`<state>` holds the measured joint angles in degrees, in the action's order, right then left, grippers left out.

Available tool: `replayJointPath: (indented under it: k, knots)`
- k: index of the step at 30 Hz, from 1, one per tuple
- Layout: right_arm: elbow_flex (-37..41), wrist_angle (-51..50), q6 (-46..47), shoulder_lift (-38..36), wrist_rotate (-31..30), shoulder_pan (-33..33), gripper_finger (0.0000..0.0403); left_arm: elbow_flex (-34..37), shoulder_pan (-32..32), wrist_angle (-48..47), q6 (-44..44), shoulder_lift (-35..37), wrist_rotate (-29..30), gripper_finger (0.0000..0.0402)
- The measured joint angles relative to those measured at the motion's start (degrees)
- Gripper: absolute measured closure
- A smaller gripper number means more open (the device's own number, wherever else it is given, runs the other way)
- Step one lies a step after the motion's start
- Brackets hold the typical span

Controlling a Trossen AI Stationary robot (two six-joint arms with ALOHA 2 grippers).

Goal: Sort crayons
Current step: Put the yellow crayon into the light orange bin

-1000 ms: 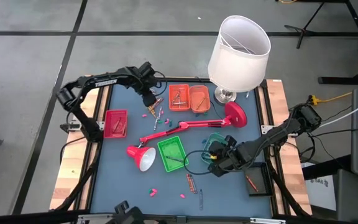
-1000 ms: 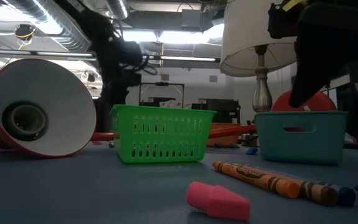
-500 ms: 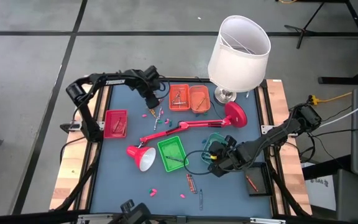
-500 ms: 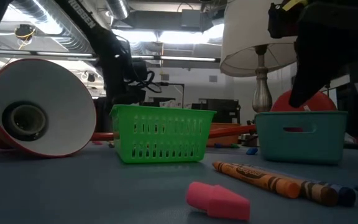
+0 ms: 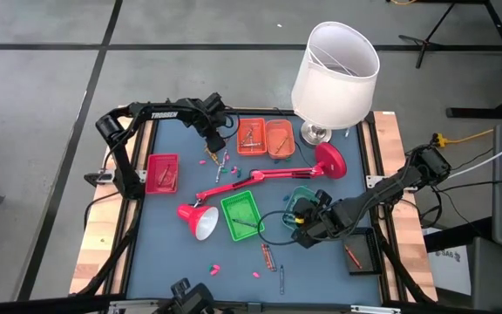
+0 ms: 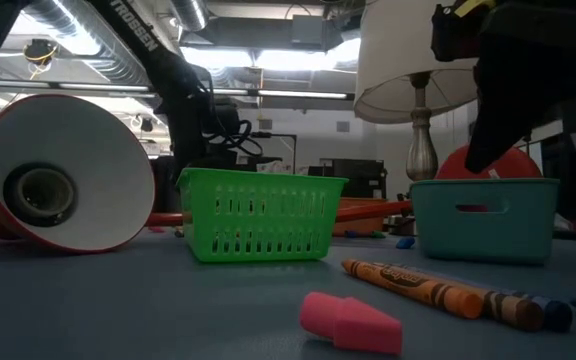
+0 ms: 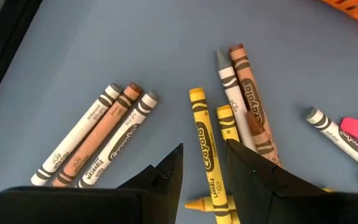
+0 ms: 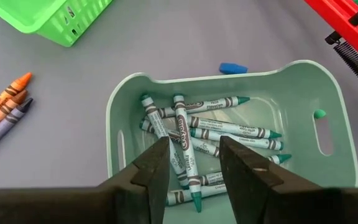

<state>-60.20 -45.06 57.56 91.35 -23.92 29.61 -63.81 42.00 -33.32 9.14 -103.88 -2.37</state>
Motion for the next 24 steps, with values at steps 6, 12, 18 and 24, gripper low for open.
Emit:
replayJointPath:
  k: [6,12,18,24]
  knots:
    - [0.0,0.0,0.0,0.0,0.0,0.0,0.0265,0.0,0.0,-0.5,-0.1,0.0,0.0,0.0298]
    - [0.0,0.0,0.0,0.0,0.0,0.0,0.0265,0.0,0.0,-0.5,-1.1,0.0,0.8,0.0298]
    - [0.0,0.1,0.0,0.0,0.0,0.0,0.0265,0.0,-0.1,-2.7,-1.1,0.0,0.8,0.0308]
    - [0.0,0.1,0.0,0.0,0.0,0.0,0.0265,0.0,-0.1,-3.8,-1.1,0.0,0.8,0.0322]
